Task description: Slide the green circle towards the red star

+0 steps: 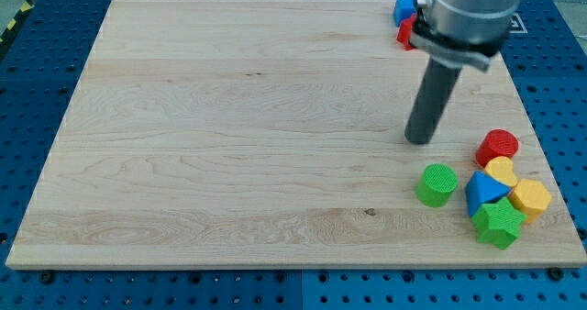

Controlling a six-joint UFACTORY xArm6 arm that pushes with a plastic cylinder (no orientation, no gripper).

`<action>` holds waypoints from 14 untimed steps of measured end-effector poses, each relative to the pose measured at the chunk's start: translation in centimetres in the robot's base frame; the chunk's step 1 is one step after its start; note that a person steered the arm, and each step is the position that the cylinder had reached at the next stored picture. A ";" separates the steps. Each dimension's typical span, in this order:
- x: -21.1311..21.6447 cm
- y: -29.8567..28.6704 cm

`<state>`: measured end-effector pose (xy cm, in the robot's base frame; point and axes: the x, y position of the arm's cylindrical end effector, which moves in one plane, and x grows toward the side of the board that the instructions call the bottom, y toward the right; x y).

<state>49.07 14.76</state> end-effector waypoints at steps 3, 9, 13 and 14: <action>7.6 -5.2; 5.9 0.1; 1.6 3.2; -0.4 4.8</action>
<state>48.70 19.56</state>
